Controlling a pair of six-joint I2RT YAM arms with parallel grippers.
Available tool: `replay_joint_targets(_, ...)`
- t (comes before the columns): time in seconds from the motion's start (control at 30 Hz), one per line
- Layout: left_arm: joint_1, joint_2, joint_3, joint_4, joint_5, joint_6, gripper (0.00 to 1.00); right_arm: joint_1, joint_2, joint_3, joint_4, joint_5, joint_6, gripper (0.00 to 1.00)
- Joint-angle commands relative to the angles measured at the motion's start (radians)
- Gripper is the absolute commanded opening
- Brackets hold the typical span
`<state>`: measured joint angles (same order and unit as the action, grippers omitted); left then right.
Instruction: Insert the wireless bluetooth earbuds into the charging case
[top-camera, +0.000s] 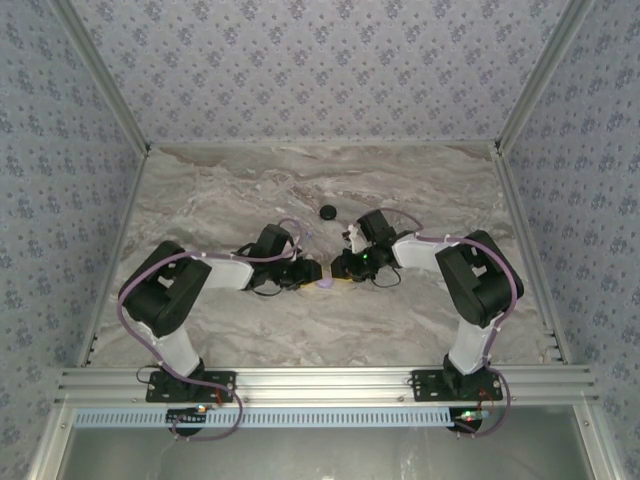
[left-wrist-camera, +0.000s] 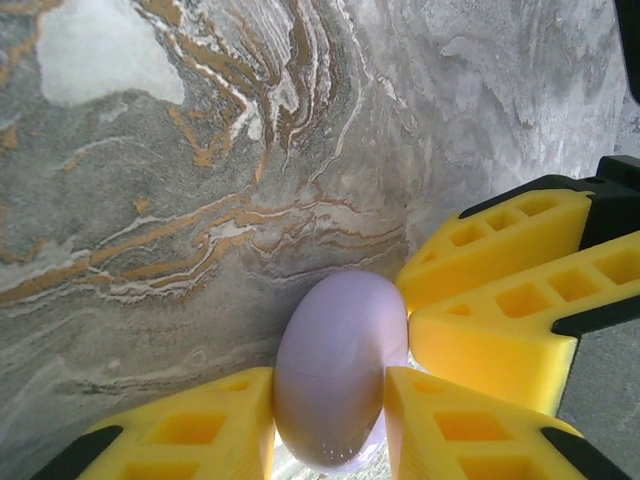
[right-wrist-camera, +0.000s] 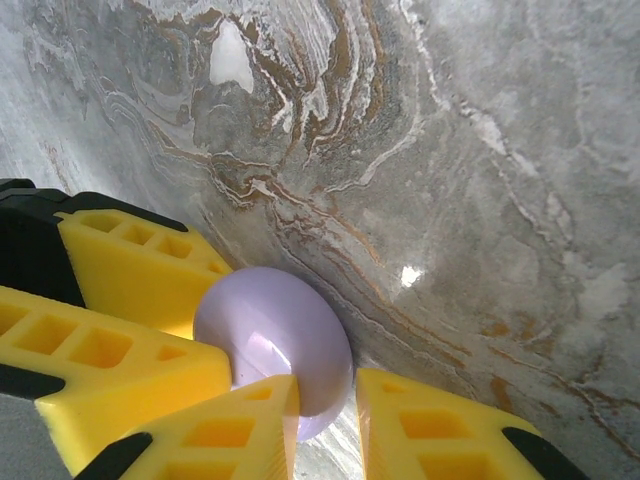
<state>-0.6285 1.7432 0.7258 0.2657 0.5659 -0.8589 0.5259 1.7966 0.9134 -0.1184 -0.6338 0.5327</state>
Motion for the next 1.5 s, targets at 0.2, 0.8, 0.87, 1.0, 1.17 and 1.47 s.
replay_joint_targets(0.2, -0.006, 0.01, 0.018, 0.056, 0.048, -0.016, 0.31, 0.006, 0.012, 0.005, 0.003, -0.014, 0.009, 0.25)
replay_joint_targets(0.8, -0.008, 0.015, 0.017, 0.083, 0.061, -0.028, 0.36, -0.001, 0.006, -0.001, 0.018, -0.024, 0.016, 0.25)
replay_joint_targets(0.87, -0.009, 0.013, 0.017, 0.082, 0.062, -0.027, 0.36, 0.0, 0.004, -0.002, 0.02, -0.026, 0.018, 0.25)
replay_joint_targets(1.0, -0.01, 0.015, 0.018, 0.082, 0.064, -0.026, 0.36, -0.003, 0.004, -0.004, 0.026, -0.027, 0.02, 0.26)
replay_joint_targets(1.17, -0.016, 0.019, 0.022, 0.081, 0.069, -0.022, 0.37, -0.004, 0.006, -0.002, 0.032, -0.03, 0.024, 0.26)
replay_joint_targets(1.47, -0.02, 0.03, 0.029, 0.081, 0.068, -0.028, 0.35, -0.003, 0.009, -0.001, 0.034, -0.036, 0.026, 0.25)
